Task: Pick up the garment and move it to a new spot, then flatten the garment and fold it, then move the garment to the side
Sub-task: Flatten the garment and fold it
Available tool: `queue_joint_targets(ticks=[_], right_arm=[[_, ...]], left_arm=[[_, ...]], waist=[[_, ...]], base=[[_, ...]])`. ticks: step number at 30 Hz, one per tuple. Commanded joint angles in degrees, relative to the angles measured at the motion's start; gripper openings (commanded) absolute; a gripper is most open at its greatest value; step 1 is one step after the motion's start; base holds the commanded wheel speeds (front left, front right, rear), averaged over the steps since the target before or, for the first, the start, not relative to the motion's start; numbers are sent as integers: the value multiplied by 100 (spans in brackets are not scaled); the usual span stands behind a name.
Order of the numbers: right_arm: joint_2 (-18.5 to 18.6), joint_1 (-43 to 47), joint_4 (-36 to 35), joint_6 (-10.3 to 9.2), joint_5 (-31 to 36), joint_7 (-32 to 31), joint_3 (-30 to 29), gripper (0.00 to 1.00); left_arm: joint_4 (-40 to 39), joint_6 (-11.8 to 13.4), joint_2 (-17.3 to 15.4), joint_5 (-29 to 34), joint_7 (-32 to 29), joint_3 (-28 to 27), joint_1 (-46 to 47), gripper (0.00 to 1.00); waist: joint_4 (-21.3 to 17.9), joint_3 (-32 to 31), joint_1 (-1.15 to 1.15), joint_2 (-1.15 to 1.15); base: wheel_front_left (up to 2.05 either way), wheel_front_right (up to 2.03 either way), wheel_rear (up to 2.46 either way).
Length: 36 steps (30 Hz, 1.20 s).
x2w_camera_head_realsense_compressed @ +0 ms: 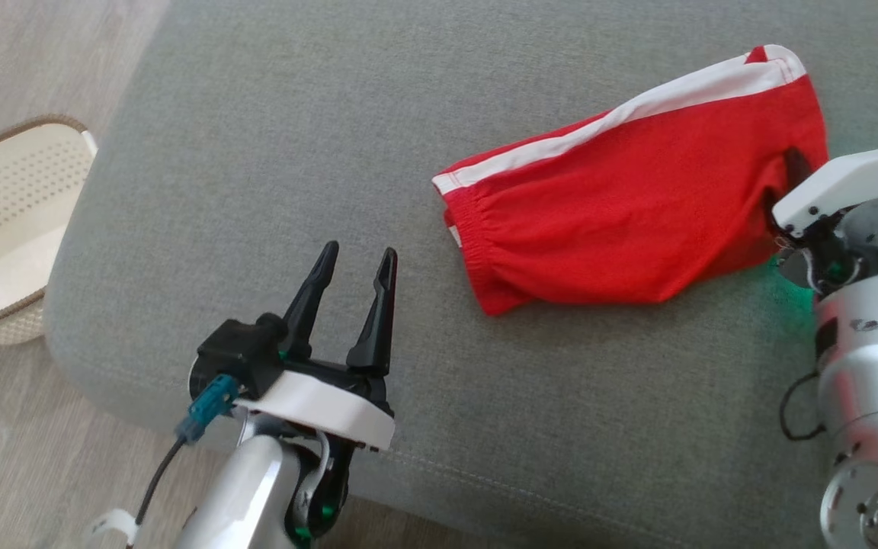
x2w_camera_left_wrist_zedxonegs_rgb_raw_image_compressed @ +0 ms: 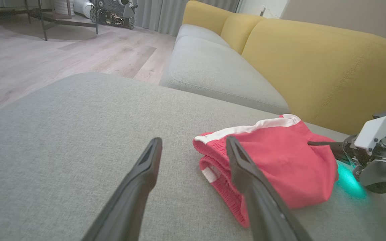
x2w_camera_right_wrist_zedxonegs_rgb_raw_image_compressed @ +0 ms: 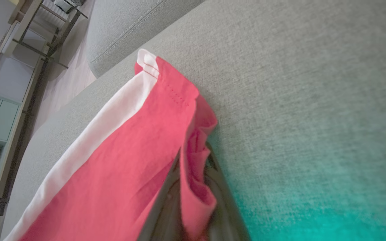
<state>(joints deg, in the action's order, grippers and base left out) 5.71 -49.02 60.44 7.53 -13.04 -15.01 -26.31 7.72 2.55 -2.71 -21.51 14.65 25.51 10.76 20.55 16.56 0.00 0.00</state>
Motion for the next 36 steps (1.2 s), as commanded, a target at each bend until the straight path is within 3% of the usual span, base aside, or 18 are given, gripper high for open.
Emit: queue_joint_targets(ticks=[1, 16, 29, 36], right_arm=[[-181, -119, -71, -4, -29, 129, 180, 0], [-102, 397, -532, -4, -666, 1003, 516, 0], [-251, 1765, -1298, -4, -699, 1354, -394, 0], [-280, 1942, -1480, -4, -1081, 1350, 82, 0]], left_arm=[[-161, 27, -17, -5, 35, -180, 200, 100], [-67, -33, -17, 87, 35, -349, 114, 100], [19, -153, -17, 247, 35, -642, -238, 100], [49, -231, -17, 273, 35, -645, -278, 100]], waist=[[-67, -28, 0, 0], [-609, -424, 0, 0], [-1310, -997, 0, 0], [-1438, -1053, 0, 0]], base=[[0, 0, 0], [0, 0, 0], [0, 0, 0], [0, 0, 0]])
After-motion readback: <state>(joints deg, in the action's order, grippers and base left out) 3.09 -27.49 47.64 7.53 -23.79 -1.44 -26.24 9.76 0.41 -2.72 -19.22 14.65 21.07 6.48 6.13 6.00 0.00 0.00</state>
